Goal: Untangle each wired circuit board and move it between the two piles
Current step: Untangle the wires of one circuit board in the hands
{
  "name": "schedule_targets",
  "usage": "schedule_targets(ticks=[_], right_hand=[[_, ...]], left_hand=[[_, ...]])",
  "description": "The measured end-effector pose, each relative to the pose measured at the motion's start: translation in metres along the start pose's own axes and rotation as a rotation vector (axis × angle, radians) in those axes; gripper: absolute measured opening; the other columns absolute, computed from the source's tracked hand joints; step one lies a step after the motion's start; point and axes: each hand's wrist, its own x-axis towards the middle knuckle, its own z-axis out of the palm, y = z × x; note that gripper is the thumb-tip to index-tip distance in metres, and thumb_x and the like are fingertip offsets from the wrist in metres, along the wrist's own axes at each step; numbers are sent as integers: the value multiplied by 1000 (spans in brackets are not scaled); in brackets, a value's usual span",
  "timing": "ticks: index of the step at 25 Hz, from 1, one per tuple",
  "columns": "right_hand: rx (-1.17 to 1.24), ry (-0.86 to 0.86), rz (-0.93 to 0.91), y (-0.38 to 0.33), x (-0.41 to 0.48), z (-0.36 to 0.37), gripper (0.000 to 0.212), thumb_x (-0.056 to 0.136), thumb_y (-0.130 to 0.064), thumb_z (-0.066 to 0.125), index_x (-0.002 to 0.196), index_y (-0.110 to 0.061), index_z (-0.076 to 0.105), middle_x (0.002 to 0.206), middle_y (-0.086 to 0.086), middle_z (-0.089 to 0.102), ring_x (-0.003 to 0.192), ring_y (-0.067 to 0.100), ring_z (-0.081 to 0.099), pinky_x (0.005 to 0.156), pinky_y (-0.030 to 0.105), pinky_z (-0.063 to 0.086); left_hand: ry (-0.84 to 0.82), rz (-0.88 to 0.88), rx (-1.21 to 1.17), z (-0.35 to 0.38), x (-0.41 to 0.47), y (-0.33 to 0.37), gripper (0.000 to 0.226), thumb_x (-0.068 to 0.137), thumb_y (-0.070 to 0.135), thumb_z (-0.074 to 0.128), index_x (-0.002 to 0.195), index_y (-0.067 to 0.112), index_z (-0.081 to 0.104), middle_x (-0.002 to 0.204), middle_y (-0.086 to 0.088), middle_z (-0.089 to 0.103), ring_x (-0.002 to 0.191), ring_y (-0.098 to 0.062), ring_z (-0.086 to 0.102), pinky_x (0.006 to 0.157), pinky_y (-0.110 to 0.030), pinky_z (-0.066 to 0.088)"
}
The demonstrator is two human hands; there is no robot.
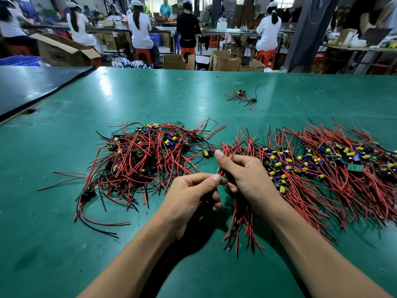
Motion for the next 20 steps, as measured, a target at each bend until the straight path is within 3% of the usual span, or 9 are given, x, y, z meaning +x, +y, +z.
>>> schedule_targets(ticks=[2, 5, 7, 9, 13, 16, 18, 20], right_hand=[[-222, 65, -49, 1, -1, 0, 43, 94, -45, 66, 63, -15, 67, 54, 18, 48, 41, 14, 41, 44, 27, 34], [-576, 268, -202, 7, 0, 1, 47, 96, -47, 62, 69, -9, 71, 47, 3, 48, 48, 9, 38, 55, 31, 36], [-501, 336, -241, 9, 2, -2, 53, 92, -50, 67, 55, -13, 59, 43, -5, 42, 47, 9, 34, 53, 32, 32], [-370, 328, -199, 9, 4, -5, 51, 91, -53, 67, 54, -19, 60, 44, -6, 51, 43, 9, 41, 54, 30, 36], [-118, 165, -61, 10, 8, -5, 49, 97, -52, 58, 72, -14, 74, 51, -1, 55, 36, 11, 42, 42, 21, 36], [21, -75, 19, 7, 5, -7, 35, 90, -48, 66, 85, -15, 78, 54, -1, 51, 38, 9, 41, 42, 17, 38], [128, -300, 97, 7, 2, -7, 31, 86, -39, 74, 94, -9, 75, 60, 8, 58, 45, 18, 55, 47, 25, 50], [136, -399, 116, 8, 1, -7, 35, 85, -38, 77, 100, -7, 73, 68, 19, 62, 55, 28, 60, 61, 42, 53]], left_hand=[[13, 2, 36, 1, 1, -2, 20, 86, 18, 65, 87, 0, 74, 55, -7, 55, 47, -18, 54, 50, -23, 48], [22, 14, 138, 1, 3, -6, 20, 92, 14, 62, 89, -3, 73, 56, -6, 57, 47, -16, 55, 54, -25, 52], [17, 11, 148, 0, 3, -7, 21, 92, 16, 63, 89, -3, 72, 57, -7, 59, 48, -17, 57, 55, -26, 52], [8, 2, 144, -1, 3, -7, 22, 91, 17, 64, 89, -3, 72, 57, -7, 59, 49, -17, 57, 56, -27, 52], [-2, -19, 140, -1, 2, -6, 20, 90, 19, 65, 83, 3, 75, 56, -6, 58, 49, -17, 58, 57, -28, 51], [7, -26, 101, -2, 2, -2, 20, 93, 16, 61, 82, 4, 73, 56, -6, 57, 48, -20, 59, 52, -26, 49], [13, -34, 80, -1, 2, -1, 18, 95, 13, 58, 85, 1, 65, 55, -6, 56, 47, -20, 59, 49, -25, 48], [11, -35, 77, -1, 1, 1, 16, 95, 12, 57, 87, -1, 62, 54, -5, 55, 46, -20, 58, 47, -24, 48]])
